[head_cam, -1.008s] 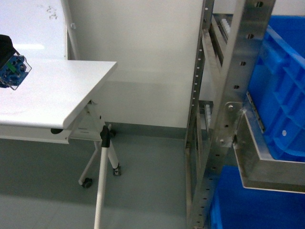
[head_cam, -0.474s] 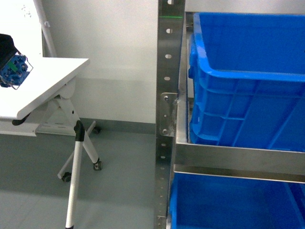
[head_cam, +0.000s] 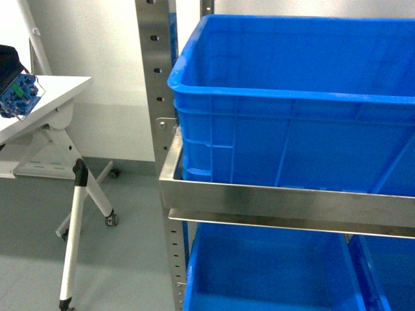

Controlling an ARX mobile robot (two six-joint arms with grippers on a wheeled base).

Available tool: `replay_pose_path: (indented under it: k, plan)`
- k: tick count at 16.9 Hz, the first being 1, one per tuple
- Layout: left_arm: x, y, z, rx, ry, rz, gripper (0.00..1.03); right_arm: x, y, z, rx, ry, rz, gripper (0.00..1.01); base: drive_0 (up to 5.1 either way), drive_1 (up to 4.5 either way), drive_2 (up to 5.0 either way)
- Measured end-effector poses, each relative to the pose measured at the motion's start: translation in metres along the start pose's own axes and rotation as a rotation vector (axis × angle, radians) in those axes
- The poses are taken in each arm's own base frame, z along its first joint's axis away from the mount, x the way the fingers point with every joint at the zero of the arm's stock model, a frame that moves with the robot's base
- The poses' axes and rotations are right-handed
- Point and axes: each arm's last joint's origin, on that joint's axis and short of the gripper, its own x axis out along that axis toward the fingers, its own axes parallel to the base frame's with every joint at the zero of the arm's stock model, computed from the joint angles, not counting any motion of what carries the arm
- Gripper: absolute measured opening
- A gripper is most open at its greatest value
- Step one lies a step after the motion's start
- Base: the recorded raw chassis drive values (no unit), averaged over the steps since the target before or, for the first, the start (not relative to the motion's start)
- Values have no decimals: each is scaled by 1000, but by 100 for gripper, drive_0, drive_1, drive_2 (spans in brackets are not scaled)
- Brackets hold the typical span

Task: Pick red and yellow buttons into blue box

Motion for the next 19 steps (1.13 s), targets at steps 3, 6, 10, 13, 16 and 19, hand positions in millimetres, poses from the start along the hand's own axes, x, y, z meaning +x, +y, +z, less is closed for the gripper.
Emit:
replay_pose_path:
  k: [3,6,10,13,16,19]
  plan:
    - [0,0,0,0,3,2,24,0,0,0,1,1,0,29,478,-311,-123]
    - [0,0,0,0,1,2,24,0,0,0,0,0,0,29,465,-324,-137]
    - [0,0,0,0,5,1,24,0,0,0,1,1,0,29,470,-327,-135]
    - [0,0,0,0,0,1,24,0,0,0,0,-2,-1,29,497,-310,-111]
    - [0,0,0,0,1,0,24,0,0,0,0,0,0,29,473,-331,-132]
    - [0,0,0,0,2,5,24,0,0,0,0,0,-2,29,461,-346,-146]
